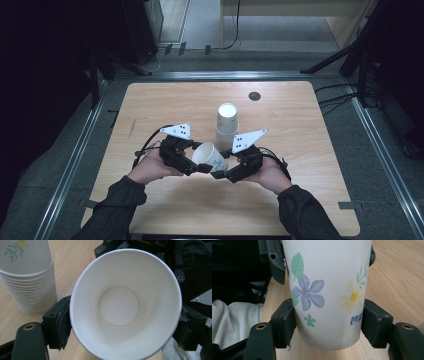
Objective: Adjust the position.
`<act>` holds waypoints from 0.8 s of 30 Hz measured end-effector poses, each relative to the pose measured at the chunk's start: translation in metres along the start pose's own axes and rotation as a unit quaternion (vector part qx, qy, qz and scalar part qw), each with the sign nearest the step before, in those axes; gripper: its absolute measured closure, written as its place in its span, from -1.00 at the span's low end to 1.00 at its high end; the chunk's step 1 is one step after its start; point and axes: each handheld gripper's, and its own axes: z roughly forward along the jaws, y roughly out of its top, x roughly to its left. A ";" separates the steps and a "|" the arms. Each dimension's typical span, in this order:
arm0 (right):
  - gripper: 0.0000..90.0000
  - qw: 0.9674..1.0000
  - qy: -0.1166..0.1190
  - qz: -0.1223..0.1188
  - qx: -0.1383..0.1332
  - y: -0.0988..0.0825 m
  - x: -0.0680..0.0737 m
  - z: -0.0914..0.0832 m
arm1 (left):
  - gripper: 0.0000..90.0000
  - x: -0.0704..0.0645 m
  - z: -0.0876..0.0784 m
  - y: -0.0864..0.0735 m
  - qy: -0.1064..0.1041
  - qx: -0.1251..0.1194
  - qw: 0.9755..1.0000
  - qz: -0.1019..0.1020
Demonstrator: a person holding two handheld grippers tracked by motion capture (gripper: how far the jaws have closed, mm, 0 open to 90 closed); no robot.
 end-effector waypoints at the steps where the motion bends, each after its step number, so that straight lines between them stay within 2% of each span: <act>1: -0.23 1.000 0.001 -0.002 0.000 0.000 0.000 0.001 | -0.63 0.000 0.000 0.000 0.000 -0.002 1.000 0.000; 6: -0.23 1.000 0.000 -0.002 0.004 0.000 0.000 0.001 | -0.54 -0.001 0.001 -0.001 -0.003 -0.002 1.000 0.004; 16: -0.25 1.000 0.010 0.006 0.000 -0.001 -0.002 0.001 | -0.49 0.000 0.000 -0.001 -0.010 -0.006 1.000 -0.002; 18: -0.28 1.000 0.019 0.014 -0.001 -0.001 -0.002 0.001 | -0.49 -0.001 -0.001 0.000 -0.008 -0.006 1.000 -0.001; 24: -0.39 1.000 0.013 0.016 0.004 -0.001 -0.003 0.003 | -0.48 -0.001 -0.005 0.001 -0.008 -0.010 1.000 -0.002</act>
